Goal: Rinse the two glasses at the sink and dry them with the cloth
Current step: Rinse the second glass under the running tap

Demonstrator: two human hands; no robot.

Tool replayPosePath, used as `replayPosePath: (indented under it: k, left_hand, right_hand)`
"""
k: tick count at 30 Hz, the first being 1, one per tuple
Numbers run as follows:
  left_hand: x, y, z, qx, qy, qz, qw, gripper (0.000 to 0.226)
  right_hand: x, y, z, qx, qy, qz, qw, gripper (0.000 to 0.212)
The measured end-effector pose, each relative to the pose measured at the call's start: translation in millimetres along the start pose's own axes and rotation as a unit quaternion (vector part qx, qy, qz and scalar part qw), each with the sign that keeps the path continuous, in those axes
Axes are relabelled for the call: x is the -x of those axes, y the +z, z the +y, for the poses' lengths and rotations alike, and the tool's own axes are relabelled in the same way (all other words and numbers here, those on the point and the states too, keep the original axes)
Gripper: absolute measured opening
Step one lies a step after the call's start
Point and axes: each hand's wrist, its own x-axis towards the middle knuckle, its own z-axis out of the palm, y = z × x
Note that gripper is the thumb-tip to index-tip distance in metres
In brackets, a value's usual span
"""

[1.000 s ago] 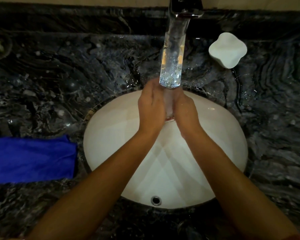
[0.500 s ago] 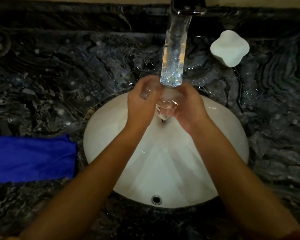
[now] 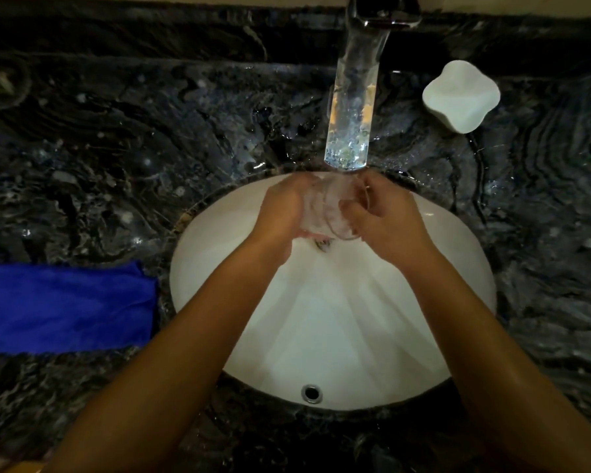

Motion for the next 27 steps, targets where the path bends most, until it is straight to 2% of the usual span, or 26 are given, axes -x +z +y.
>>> replayPosePath:
  k: [2,5,7,9,11,12,14,16,18,19,22,23,25,27]
  left_hand:
    - [6,7,0,-0.042,-0.030,-0.045,0.998,0.036]
    - [10,11,-3,-0.094,-0.041,-0.094,0.990,0.051]
    - [8,9,-2,-0.071,-0.023,-0.070,0.995,0.048]
    - [7,4,2,-0.049,0.022,-0.015,0.998,0.039]
    - [8,5,4,-0.056,0.101,0.033,0.993,0.030]
    - [9,6,4,-0.066,0.150,0.049,0.985,0.028]
    - [9,8,4,-0.094,0.237,0.065,0.965,0.026]
    - [4,8,2,-0.111,0.285,0.064,0.950,0.017]
    - [-2,4,3,-0.142,0.306,0.037,0.940,0.013]
    - [-4,0,5,-0.185,0.325,0.019,0.927,0.016]
    - [-5,-10,14,-0.319,0.355,-0.044,0.878,0.021]
    - [-3,-11,18,-0.344,0.342,-0.063,0.872,0.027]
    - [-1,-12,20,-0.404,0.302,-0.085,0.859,0.055]
    - [-1,-11,18,-0.453,0.297,-0.071,0.838,0.060]
  right_hand:
    - [-8,1,-8,0.108,-0.046,0.038,0.992,0.034]
    - [-24,4,-19,0.152,-0.064,-0.011,0.986,0.026]
    - [-32,1,-20,0.129,-0.048,-0.018,0.990,0.020]
    - [-36,1,-22,0.114,-0.018,-0.006,0.993,0.016]
    - [-35,3,-22,0.022,0.079,-0.016,0.997,0.012]
    - [-32,6,-22,-0.061,0.148,-0.024,0.987,0.022]
    - [-23,13,-23,-0.232,0.256,-0.064,0.936,0.037]
    - [-13,19,-18,-0.365,0.305,-0.120,0.871,0.033]
    - [-4,25,-10,-0.445,0.328,-0.180,0.814,0.032]
    - [-2,27,-6,-0.453,0.327,-0.211,0.802,0.033]
    - [-2,25,-1,-0.415,0.324,-0.254,0.812,0.036]
    - [-3,22,-3,-0.400,0.323,-0.249,0.821,0.037]
    - [-6,18,-9,-0.379,0.308,-0.229,0.842,0.040]
    - [-8,14,-15,-0.368,0.299,-0.219,0.853,0.045]
